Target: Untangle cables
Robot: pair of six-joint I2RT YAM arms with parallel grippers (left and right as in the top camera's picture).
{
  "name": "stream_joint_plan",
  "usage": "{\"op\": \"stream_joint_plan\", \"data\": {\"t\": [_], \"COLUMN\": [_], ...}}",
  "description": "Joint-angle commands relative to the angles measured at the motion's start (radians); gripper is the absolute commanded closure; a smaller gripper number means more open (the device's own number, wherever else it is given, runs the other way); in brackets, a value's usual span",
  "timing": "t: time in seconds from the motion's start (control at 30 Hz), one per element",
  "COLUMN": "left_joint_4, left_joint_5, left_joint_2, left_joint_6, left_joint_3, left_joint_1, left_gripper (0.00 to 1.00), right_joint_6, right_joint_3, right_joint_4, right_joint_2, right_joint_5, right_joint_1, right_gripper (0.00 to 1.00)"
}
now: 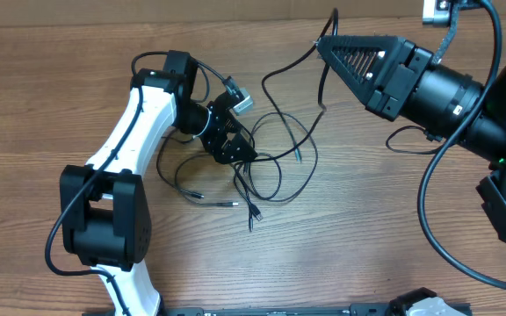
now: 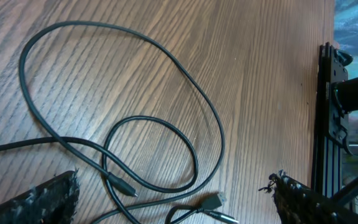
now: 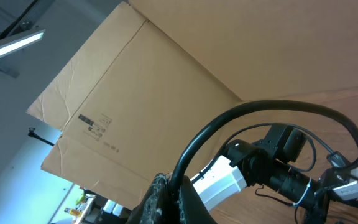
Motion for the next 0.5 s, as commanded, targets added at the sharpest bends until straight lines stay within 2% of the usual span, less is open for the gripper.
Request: {"op": "stream_joint_plan", "data": {"t": [0.0, 0.17, 0.3, 0.47], "left_joint_4": [-0.001, -0.004, -0.005, -0.004], "left_joint_5": [0.001, -0.012, -0.049, -0.055], "left_joint_2": [0.000, 0.000, 0.000, 0.000], "left_joint_6": [-0.012, -0.063, -0.090, -0.106], "left_joint_3": [0.000, 0.000, 0.000, -0.001], "left_joint_1": [-0.002, -0.002, -0.002, -0.002], "left_gripper": [0.00, 0.00, 0.00, 0.00], "right_joint_6": [-0.024, -0.003, 0.106, 0.303], "right_joint_3": [0.023, 0.023, 0.023, 0.023], "right_joint_4": [0.007, 0.019, 0.054, 0.249], "right_joint_2": [-0.003, -0.003, -0.003, -0.003], "right_joint_5": [0.007, 0.024, -0.057, -0.241], "right_joint_1": [-0.016, -0.134, -0.270, -0.404], "right_gripper": [0.96, 0.96, 0.96, 0.96]}}
